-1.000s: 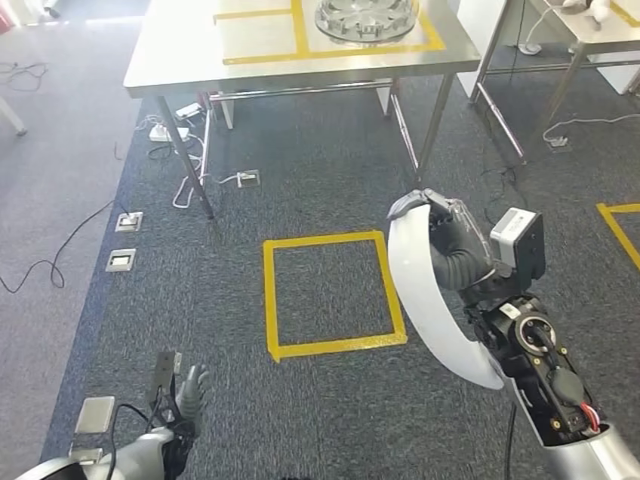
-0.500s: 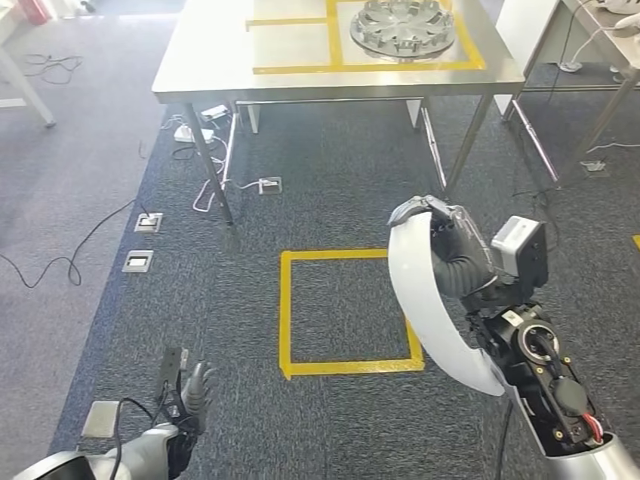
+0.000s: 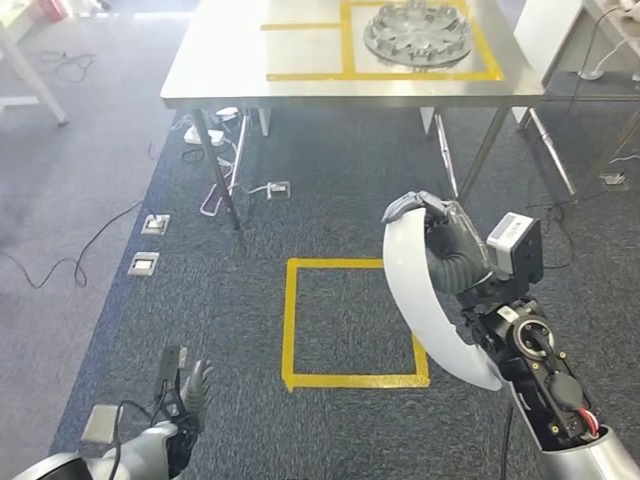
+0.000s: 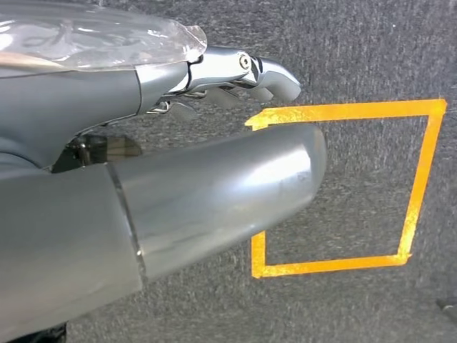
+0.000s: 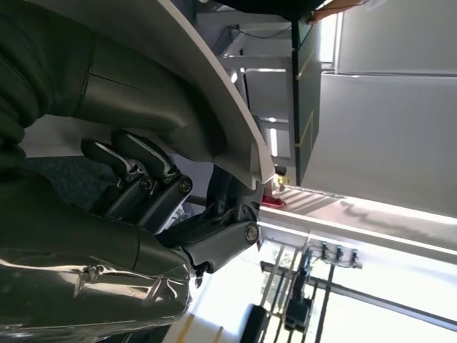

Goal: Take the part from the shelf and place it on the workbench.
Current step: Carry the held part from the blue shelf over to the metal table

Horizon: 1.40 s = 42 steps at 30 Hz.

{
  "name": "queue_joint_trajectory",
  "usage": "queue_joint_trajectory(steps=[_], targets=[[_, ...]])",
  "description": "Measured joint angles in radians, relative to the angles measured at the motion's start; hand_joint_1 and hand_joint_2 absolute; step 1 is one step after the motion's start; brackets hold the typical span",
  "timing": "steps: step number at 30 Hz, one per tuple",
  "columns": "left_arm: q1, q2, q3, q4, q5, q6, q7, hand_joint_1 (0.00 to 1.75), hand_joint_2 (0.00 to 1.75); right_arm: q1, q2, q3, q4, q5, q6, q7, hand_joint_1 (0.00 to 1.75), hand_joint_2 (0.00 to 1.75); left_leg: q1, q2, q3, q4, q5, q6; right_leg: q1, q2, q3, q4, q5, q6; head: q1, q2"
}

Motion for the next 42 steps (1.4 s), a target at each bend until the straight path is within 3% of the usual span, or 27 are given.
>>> queue_joint_trajectory(steps=[2, 4, 5, 7, 8, 9, 10, 12, 14, 17, 19, 20, 22, 24, 25, 26, 27, 28, 30, 32, 34, 36, 38, 39, 40, 41, 42], targets=[[0.000, -0.001, 0.000, 0.000, -0.002, 0.000, 0.001, 0.00, 0.00, 0.000, 0.000, 0.000, -0.004, 0.000, -0.001, 0.001, 1.75, 1.75, -0.002, -0.012, 0.009, 0.000, -0.005, 0.016, 0.000, -0.005, 0.007, 0.004, -0.012, 0.013, 0.003, 0.000], [0.000, -0.001, 0.000, 0.000, -0.003, 0.000, 0.001, 0.00, 0.00, 0.000, 0.000, 0.000, -0.009, 0.001, -0.001, 0.002, 1.75, 1.75, 0.000, -0.025, 0.025, -0.002, -0.011, 0.028, -0.004, 0.005, -0.005, 0.048, -0.032, 0.021, 0.007, 0.000], [-0.001, -0.001, 0.000, 0.000, -0.003, 0.000, 0.001, 0.00, 0.00, 0.000, 0.000, 0.000, -0.011, 0.001, -0.001, 0.003, 1.75, 1.75, 0.000, -0.031, 0.033, -0.003, -0.015, 0.033, -0.006, 0.013, -0.033, 0.104, -0.050, 0.024, 0.009, 0.000], [-0.003, -0.001, 0.000, 0.000, -0.004, 0.000, 0.001, 0.00, 0.00, 0.002, 0.000, 0.000, -0.012, 0.002, -0.002, 0.004, 1.75, 1.75, -0.002, -0.044, 0.044, -0.003, -0.026, 0.040, -0.007, 0.025, -0.120, 0.253, -0.102, 0.027, 0.013, 0.000], [-0.003, -0.001, 0.000, 0.000, -0.004, 0.000, 0.001, 0.00, 0.00, 0.005, -0.001, 0.000, -0.012, 0.002, -0.003, 0.004, 1.75, 1.75, -0.003, -0.051, 0.051, -0.003, -0.033, 0.041, -0.007, 0.027, -0.158, 0.308, -0.121, 0.028, 0.014, 0.000], [-0.001, -0.001, 0.000, 0.000, -0.004, 0.000, 0.001, 0.00, 0.00, 0.007, -0.001, 0.000, -0.012, 0.002, -0.004, 0.004, 1.75, 1.75, -0.005, -0.059, 0.059, -0.002, -0.039, 0.042, -0.006, 0.029, -0.182, 0.329, -0.124, 0.027, 0.014, 0.000], [0.000, -0.001, 0.000, 0.000, -0.004, 0.000, 0.001, 0.00, 0.00, 0.008, -0.002, 0.000, -0.012, 0.003, -0.005, 0.005, 1.75, 1.75, -0.008, -0.068, 0.069, -0.002, -0.046, 0.042, -0.005, 0.030, -0.188, 0.310, -0.101, 0.023, 0.015, 0.000], [0.001, -0.003, 0.000, 0.000, -0.004, 0.000, 0.002, 0.00, 0.00, 0.009, -0.002, 0.000, -0.014, 0.003, -0.005, 0.005, 1.75, 1.75, -0.011, -0.084, 0.094, -0.003, -0.063, 0.041, -0.001, 0.044, -0.155, 0.176, 0.004, 0.008, 0.017, 0.000], [-0.001, -0.008, -0.001, 0.000, -0.005, 0.000, 0.002, 0.00, 0.00, 0.007, -0.002, 0.000, -0.017, 0.003, -0.006, 0.005, 1.75, 1.75, -0.012, -0.098, 0.107, -0.004, -0.076, 0.037, 0.003, 0.067, -0.118, 0.055, 0.074, -0.008, 0.016, 0.000], [0.000, -0.009, -0.001, 0.000, -0.006, 0.000, 0.004, 0.00, 0.00, 0.006, -0.003, 0.000, -0.022, 0.003, -0.008, 0.006, 1.75, 1.75, -0.007, -0.109, 0.109, 0.001, -0.080, 0.020, 0.007, 0.066, -0.087, 0.003, 0.077, -0.018, 0.016, 0.000], [0.000, -0.009, -0.001, 0.000, -0.006, 0.000, 0.004, 0.00, 0.00, 0.004, -0.003, -0.001, -0.026, 0.003, -0.008, 0.006, 1.75, 1.75, -0.009, -0.091, 0.102, 0.030, -0.095, 0.008, 0.002, 0.054, -0.064, -0.012, 0.076, -0.023, 0.013, 0.000], [-0.002, -0.009, -0.001, 0.000, -0.007, 0.000, 0.005, 0.00, 0.00, 0.002, -0.003, -0.001, -0.028, 0.003, -0.008, 0.006, 1.75, 1.75, -0.008, -0.077, 0.081, 0.071, -0.114, 0.001, -0.001, 0.049, -0.053, -0.017, 0.073, -0.026, 0.010, 0.000], [-0.006, -0.008, -0.001, 0.000, -0.007, 0.000, 0.005, 0.00, 0.00, 0.001, -0.003, -0.001, -0.029, 0.003, -0.008, 0.007, 1.75, 1.75, -0.003, -0.054, -0.001, 0.203, -0.163, -0.012, -0.003, 0.037, -0.041, -0.019, 0.063, -0.029, 0.004, 0.000], [-0.004, -0.008, -0.001, 0.000, -0.007, 0.000, 0.008, 0.00, 0.00, 0.003, -0.003, 0.000, -0.029, 0.003, -0.009, 0.009, 1.75, 1.75, 0.006, -0.048, -0.077, 0.295, -0.176, -0.019, -0.004, 0.027, -0.029, -0.019, 0.049, -0.027, 0.001, 0.000], [-0.001, -0.007, -0.001, 0.000, -0.008, 0.000, 0.009, 0.00, 0.00, 0.004, -0.003, -0.001, -0.029, 0.003, -0.011, 0.010, 1.75, 1.75, 0.009, -0.045, -0.089, 0.286, -0.153, -0.022, -0.005, 0.023, -0.021, -0.018, 0.041, -0.024, 0.000, 0.000], [0.000, -0.006, -0.001, 0.000, -0.009, 0.000, 0.009, 0.00, 0.00, 0.004, -0.003, -0.001, -0.029, 0.003, -0.013, 0.011, 1.75, 1.75, 0.013, -0.042, -0.079, 0.236, -0.110, -0.026, -0.007, 0.020, -0.011, -0.017, 0.032, -0.020, -0.001, 0.000], [0.001, -0.006, -0.001, 0.000, -0.010, 0.000, 0.009, 0.00, 0.00, 0.004, -0.003, -0.002, -0.029, 0.003, -0.016, 0.013, 1.75, 1.75, 0.016, -0.037, -0.053, 0.160, -0.056, -0.030, -0.009, 0.017, -0.001, -0.016, 0.022, -0.015, -0.002, 0.000], [0.001, -0.006, -0.001, 0.000, -0.011, 0.000, 0.009, 0.00, 0.00, 0.004, -0.004, -0.003, -0.029, 0.003, -0.021, 0.015, 1.75, 1.75, 0.016, -0.032, -0.027, 0.089, -0.022, -0.033, -0.010, 0.014, 0.008, -0.013, 0.012, -0.008, -0.003, 0.000], [0.001, -0.007, -0.002, 0.000, -0.015, 0.000, 0.010, 0.00, 0.00, 0.005, -0.005, -0.007, -0.031, 0.005, -0.029, 0.021, 1.75, 1.75, 0.012, -0.026, 0.003, 0.009, 0.002, -0.020, -0.008, 0.009, 0.014, -0.009, -0.004, 0.006, -0.002, 0.000], [0.003, -0.008, -0.002, 0.000, -0.018, 0.000, 0.011, 0.00, 0.00, 0.011, -0.009, -0.011, -0.038, 0.009, -0.036, 0.028, 1.75, 1.75, 0.008, -0.029, 0.009, 0.006, -0.010, 0.003, -0.005, 0.008, 0.019, -0.009, -0.014, 0.018, 0.000, 0.000], [0.004, -0.009, -0.002, 0.000, -0.021, -0.001, 0.013, 0.00, 0.00, 0.017, -0.014, -0.016, -0.048, 0.013, -0.040, 0.032, 1.75, 1.75, 0.008, -0.032, 0.023, 0.004, -0.016, 0.016, -0.008, 0.012, 0.015, 0.017, -0.029, 0.027, 0.005, 0.000], [0.001, -0.010, -0.002, 0.000, -0.023, -0.002, 0.013, 0.00, 0.00, 0.020, -0.021, -0.022, -0.058, 0.016, -0.047, 0.039, 1.75, 1.75, 0.007, -0.036, 0.040, 0.003, -0.026, 0.026, -0.011, 0.020, -0.043, 0.129, -0.063, 0.032, 0.011, 0.000], [-0.001, -0.010, -0.003, 0.000, -0.024, -0.005, 0.013, 0.00, 0.00, 0.027, -0.027, -0.027, -0.067, 0.017, -0.057, 0.050, 1.75, 1.75, 0.003, -0.040, 0.054, 0.003, -0.039, 0.033, -0.011, 0.027, -0.137, 0.282, -0.112, 0.033, 0.014, 0.000], [0.000, -0.011, -0.003, 0.000, -0.024, -0.006, 0.014, 0.00, 0.00, 0.033, -0.030, -0.029, -0.070, 0.017, -0.062, 0.057, 1.75, 1.75, 0.000, -0.043, 0.063, 0.003, -0.047, 0.036, -0.010, 0.028, -0.172, 0.326, -0.123, 0.032, 0.015, 0.000], [0.000, -0.012, -0.003, 0.000, -0.024, -0.007, 0.014, 0.00, 0.00, 0.038, -0.033, -0.033, -0.073, 0.017, -0.066, 0.062, 1.75, 1.75, -0.003, -0.046, 0.074, 0.003, -0.054, 0.037, -0.009, 0.029, -0.190, 0.331, -0.112, 0.029, 0.016, 0.000], [0.001, -0.013, -0.003, 0.000, -0.025, -0.008, 0.014, 0.00, 0.00, 0.041, -0.036, -0.037, -0.076, 0.016, -0.069, 0.065, 1.75, 1.75, -0.007, -0.050, 0.087, 0.003, -0.063, 0.038, -0.007, 0.030, -0.189, 0.295, -0.076, 0.023, 0.018, 0.000], [0.000, -0.015, -0.003, 0.000, -0.025, -0.008, 0.014, 0.00, 0.00, 0.043, -0.038, -0.041, -0.080, 0.016, -0.071, 0.067, 1.75, 1.75, -0.009, -0.053, 0.101, 0.002, -0.072, 0.038, -0.004, 0.032, -0.173, 0.227, -0.022, 0.015, 0.019, 0.000]])
